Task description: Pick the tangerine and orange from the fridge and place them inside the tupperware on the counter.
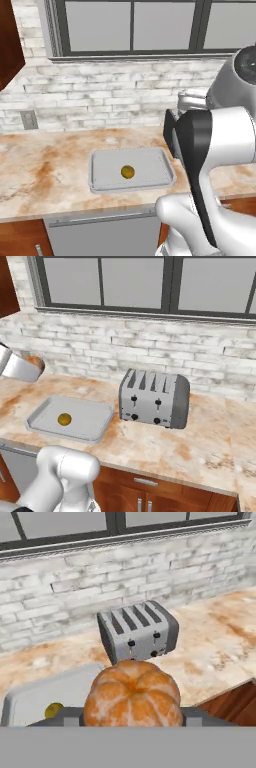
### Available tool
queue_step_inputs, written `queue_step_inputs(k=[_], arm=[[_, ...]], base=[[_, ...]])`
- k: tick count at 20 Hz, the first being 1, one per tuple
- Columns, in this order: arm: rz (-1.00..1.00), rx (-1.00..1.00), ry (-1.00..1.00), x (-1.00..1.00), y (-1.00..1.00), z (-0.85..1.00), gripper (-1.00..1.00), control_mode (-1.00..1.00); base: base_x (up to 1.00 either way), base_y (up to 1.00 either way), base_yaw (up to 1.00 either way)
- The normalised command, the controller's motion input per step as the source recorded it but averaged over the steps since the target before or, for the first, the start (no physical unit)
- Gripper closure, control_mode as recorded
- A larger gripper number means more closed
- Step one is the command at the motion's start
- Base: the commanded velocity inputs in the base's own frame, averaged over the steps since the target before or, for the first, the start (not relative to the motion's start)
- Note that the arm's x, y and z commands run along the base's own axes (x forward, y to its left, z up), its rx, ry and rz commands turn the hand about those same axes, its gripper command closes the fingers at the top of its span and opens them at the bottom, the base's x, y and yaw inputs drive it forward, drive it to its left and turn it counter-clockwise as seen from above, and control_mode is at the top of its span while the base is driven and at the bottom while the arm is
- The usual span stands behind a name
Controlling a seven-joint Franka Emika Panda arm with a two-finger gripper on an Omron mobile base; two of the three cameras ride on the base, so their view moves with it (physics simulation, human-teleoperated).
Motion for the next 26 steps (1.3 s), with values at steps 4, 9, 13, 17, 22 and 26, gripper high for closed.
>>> queue_step_inputs(k=[4,9,13,17,22,26], arm=[[0.14,0.36,0.98,0.32,0.26,-0.60,1.00,-1.00],[0.28,0.44,0.23,0.03,0.04,-0.83,1.00,-1.00],[0.08,0.21,0.03,0.09,0.13,-0.80,1.00,-1.00],[0.00,0.14,0.25,0.55,0.08,-0.55,1.00,-1.00],[-0.11,-0.11,0.32,0.61,0.13,-0.48,1.00,-1.00],[-0.25,-0.35,0.41,0.56,0.18,-0.51,1.00,-1.00]], base=[[0.00,0.00,0.00],[0.00,0.00,0.00],[0.00,0.00,0.00],[0.00,0.00,0.00],[0.00,0.00,0.00],[0.00,0.00,0.00]])
